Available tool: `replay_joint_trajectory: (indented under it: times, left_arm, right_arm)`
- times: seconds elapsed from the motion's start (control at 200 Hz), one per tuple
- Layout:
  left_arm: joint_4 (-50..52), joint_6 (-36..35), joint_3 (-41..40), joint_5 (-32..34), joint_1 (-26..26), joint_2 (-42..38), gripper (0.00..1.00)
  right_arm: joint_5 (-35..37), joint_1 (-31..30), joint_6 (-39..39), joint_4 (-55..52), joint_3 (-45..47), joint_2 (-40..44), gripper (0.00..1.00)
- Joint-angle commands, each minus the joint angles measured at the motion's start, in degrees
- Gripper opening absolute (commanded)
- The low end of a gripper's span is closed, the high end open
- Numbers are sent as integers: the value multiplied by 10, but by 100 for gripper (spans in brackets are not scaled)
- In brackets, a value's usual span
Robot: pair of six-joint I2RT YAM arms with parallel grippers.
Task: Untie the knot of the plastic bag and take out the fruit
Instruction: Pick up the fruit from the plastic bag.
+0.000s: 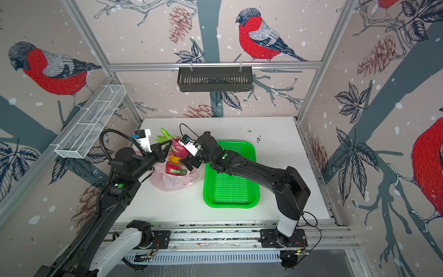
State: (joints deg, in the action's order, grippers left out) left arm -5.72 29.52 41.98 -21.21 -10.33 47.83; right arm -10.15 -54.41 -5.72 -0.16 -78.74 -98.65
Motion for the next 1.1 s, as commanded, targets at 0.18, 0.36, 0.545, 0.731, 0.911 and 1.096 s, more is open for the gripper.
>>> replay_joint_trajectory:
  times: [0.18,0.36,0.545,0.731,0.911,1.096]
  left_arm:
    - [-27,-14,11,12,0,-8,0]
    - [-40,-2,6,-3,0,-11,0]
    - [-45,8,2,-15,0,-15,0]
    - [-47,17,-1,-27,0,-20,0]
    - [-50,24,-4,-39,0,-21,0]
    - [-62,36,-14,-50,0,-18,0]
  right_arm:
    - [-30,9,-6,20,28,44,99]
    - [-44,9,-12,14,-9,15,99]
    - [-38,13,-7,22,-46,-20,99]
    - [-45,15,-4,44,-63,-40,99]
    - [-51,18,7,70,-70,-47,99]
    - [-66,19,12,84,-77,-53,99]
